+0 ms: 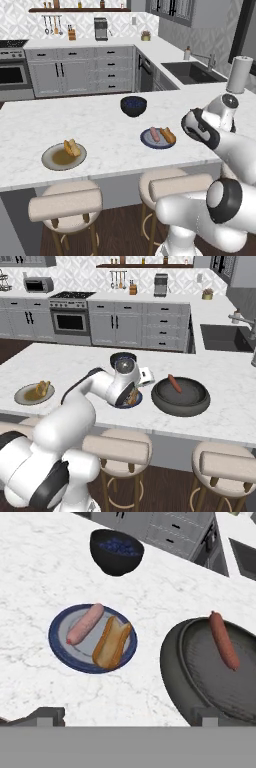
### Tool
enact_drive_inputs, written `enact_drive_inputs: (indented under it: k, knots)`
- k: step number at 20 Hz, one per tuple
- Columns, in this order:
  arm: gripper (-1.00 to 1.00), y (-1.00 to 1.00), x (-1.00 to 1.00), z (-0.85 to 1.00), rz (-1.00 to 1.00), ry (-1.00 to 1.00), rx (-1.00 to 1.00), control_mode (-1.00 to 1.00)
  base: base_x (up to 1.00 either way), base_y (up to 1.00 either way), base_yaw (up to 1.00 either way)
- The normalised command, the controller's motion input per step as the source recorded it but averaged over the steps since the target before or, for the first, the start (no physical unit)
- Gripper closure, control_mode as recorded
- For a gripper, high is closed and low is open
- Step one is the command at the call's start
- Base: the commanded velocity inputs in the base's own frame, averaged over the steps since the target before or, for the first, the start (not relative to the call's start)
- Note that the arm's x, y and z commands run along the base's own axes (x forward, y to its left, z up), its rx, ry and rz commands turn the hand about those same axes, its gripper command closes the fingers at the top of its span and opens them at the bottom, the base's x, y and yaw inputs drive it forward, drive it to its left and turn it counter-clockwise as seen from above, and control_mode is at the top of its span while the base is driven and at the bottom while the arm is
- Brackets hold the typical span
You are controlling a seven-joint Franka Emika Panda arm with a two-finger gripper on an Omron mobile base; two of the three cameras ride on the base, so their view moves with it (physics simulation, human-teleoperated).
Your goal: Place one bun and one sausage from the bowl on each plate.
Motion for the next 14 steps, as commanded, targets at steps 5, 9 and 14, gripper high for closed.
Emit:
enact_drive_inputs:
  k: [5, 9, 14]
  knots:
    - [-1.0, -0.57, 0.34, 0.24, 0.0, 0.0, 0.0, -1.0, 0.0, 0.0, 0.0]
    - [-1.0, -0.49, 0.39, 0.11, 0.0, 0.0, 0.0, -1.0, 0.0, 0.0, 0.0]
    - [-1.0, -0.5, 0.34, 0.07, 0.0, 0.0, 0.0, -1.0, 0.0, 0.0, 0.0]
